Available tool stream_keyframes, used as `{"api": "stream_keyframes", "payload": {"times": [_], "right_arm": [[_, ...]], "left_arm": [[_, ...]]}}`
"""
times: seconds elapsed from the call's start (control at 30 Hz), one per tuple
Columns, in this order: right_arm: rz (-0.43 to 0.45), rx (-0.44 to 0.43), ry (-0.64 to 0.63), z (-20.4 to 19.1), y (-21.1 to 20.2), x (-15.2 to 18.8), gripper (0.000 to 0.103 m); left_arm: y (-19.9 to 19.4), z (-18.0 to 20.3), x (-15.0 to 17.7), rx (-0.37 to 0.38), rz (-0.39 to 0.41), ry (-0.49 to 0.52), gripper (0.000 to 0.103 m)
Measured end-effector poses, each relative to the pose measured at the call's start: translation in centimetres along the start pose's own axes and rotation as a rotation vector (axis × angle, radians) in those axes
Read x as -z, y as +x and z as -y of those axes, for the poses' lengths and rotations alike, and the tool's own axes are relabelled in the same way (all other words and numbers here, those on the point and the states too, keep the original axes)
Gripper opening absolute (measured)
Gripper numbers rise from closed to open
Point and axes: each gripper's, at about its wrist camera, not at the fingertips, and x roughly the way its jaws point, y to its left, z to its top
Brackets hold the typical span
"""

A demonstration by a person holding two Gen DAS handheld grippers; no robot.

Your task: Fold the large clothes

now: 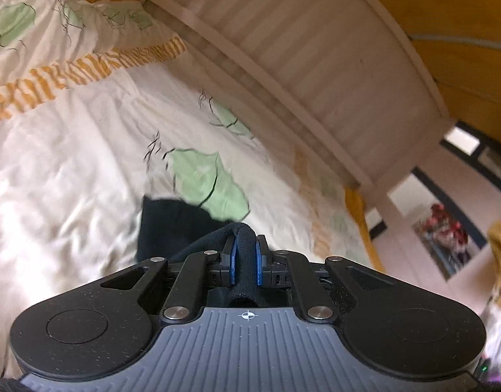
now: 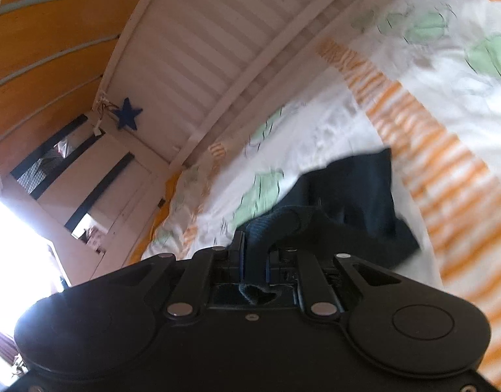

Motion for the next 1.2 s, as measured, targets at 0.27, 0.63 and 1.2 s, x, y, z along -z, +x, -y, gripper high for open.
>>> {"api": "stream_keyframes", "payload": {"times": [0.27, 0.63, 1.2], "right_arm": [[0.016, 0.108, 0.0, 3.0, 8.7, -4.8, 0.02], [-0.058, 0.249, -0.012, 8.1, 16.5, -4.8, 0.028], [0.02, 0.301, -0.549, -1.2, 12.8, -0.9, 0.088]], "left_arm": [[8.7, -1.7, -2.7, -0.096, -0.018, -0.033, 0.01], [15.6, -7.1, -2.0, -0.152, -0.071, -0.17, 0.027], [11.6, 3.0, 2.5, -0.186, -0.091, 0.318, 0.097]]}}
